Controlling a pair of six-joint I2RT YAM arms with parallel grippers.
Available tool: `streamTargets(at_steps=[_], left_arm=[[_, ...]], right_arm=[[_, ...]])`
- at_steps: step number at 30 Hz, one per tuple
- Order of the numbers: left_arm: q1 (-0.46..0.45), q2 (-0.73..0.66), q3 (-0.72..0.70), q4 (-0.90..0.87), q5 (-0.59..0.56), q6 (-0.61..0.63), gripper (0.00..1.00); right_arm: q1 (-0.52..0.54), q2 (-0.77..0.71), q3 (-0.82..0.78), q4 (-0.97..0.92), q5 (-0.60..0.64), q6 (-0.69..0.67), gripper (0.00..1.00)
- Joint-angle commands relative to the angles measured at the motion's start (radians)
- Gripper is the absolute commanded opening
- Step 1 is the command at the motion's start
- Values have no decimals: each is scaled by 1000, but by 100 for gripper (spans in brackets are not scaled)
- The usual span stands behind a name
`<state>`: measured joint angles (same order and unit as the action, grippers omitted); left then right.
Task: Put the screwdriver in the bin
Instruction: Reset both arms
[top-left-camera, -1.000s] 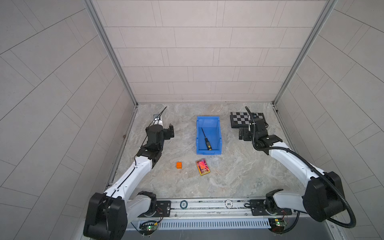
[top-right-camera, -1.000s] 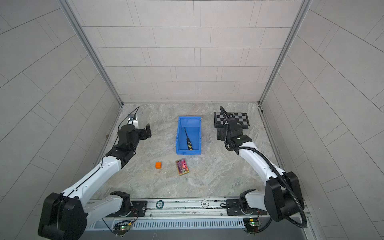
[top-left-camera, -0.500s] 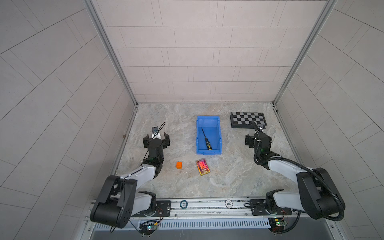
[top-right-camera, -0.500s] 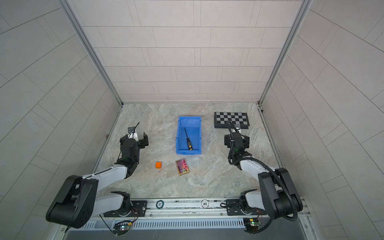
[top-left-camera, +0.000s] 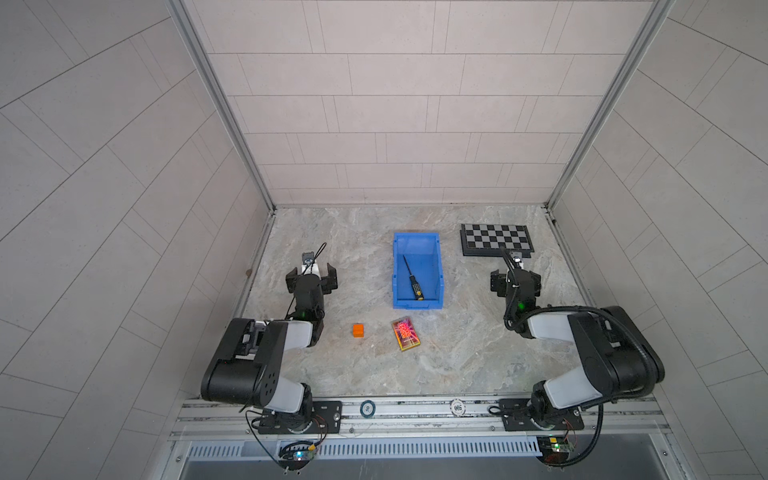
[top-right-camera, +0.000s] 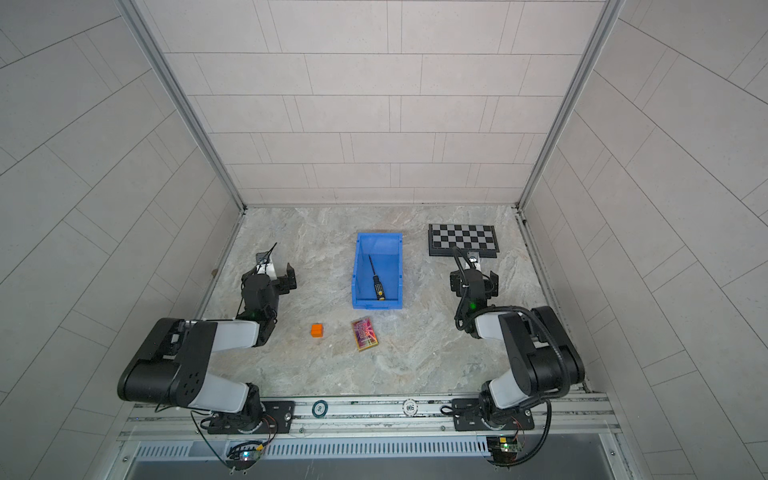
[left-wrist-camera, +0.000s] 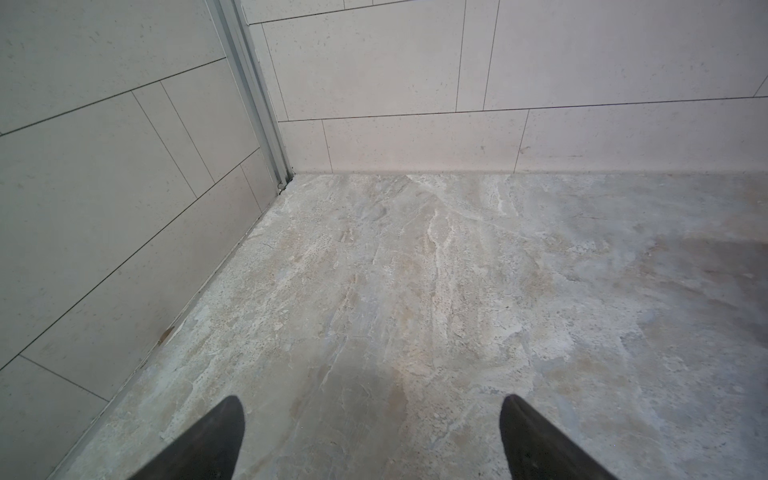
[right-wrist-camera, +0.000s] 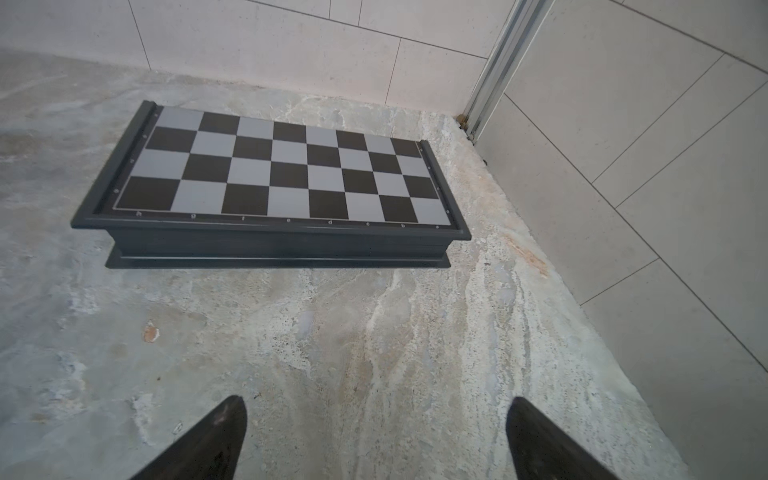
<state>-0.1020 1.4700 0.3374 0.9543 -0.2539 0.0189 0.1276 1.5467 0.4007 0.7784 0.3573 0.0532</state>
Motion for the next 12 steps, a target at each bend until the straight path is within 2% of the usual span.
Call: streamTargets(at_steps=[1,5,12], left_arm=[[5,-6,13,8,18,-7,100],[5,-2,17,2,20,-7,100],[7,0,20,-2,34,-7,100]], right_arm=[[-9,37,-32,188,1,-25,99],[-15,36,-24,168,-46,-33,99],[-22,36,-11,140,-52,-27,99]])
